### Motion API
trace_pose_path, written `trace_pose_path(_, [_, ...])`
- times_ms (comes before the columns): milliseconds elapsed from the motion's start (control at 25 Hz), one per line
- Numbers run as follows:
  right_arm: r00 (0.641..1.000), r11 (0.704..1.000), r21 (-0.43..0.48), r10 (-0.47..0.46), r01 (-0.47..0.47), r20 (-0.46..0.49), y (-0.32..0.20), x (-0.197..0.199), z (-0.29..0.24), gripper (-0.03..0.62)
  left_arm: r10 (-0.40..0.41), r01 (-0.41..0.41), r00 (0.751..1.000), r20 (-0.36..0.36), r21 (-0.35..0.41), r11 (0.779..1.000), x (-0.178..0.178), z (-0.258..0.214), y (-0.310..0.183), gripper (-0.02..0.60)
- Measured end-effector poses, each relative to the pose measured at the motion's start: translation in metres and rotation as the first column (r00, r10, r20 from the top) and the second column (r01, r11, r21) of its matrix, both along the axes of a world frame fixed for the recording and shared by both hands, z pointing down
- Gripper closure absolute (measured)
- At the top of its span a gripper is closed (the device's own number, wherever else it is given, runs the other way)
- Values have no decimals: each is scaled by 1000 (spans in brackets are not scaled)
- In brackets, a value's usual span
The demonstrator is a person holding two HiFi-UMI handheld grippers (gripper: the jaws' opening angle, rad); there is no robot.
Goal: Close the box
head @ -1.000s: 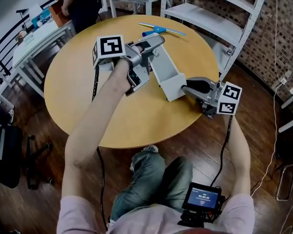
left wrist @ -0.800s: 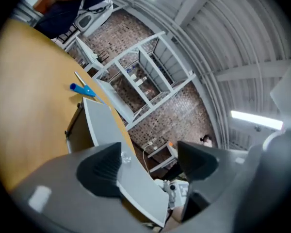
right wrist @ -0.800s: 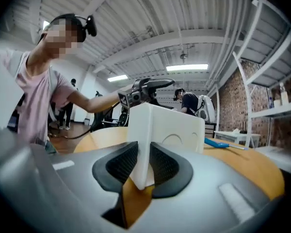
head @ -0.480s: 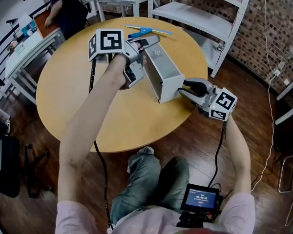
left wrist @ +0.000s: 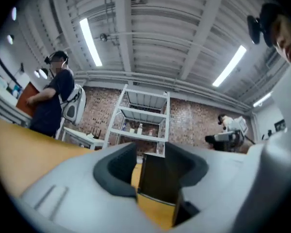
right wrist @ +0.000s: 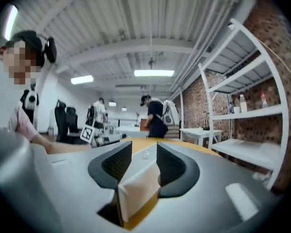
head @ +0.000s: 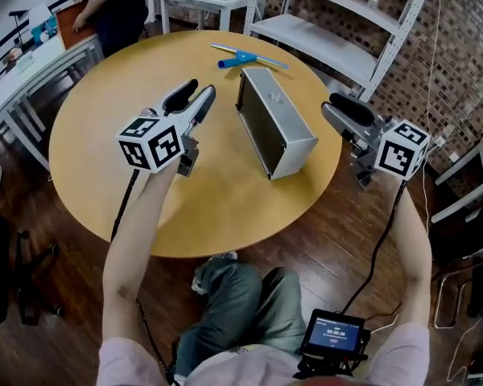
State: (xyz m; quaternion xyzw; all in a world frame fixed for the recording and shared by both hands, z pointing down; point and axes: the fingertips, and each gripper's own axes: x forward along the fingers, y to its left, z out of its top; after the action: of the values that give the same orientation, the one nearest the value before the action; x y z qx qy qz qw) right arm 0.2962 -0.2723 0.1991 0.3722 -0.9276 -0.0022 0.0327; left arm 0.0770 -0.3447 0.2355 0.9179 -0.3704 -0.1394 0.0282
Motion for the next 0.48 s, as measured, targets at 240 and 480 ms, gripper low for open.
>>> trace_pose_path(240, [903,993,-115,-60,11,-425,-45,-62,31,441,-36,-2,962,270,139,990,-17,23,5,460])
trace_pose_path(480, [880,959,-281,-155,26,-450,-78,-91,53,461,-63,57,982,179,40,998,-48,39,-22,482])
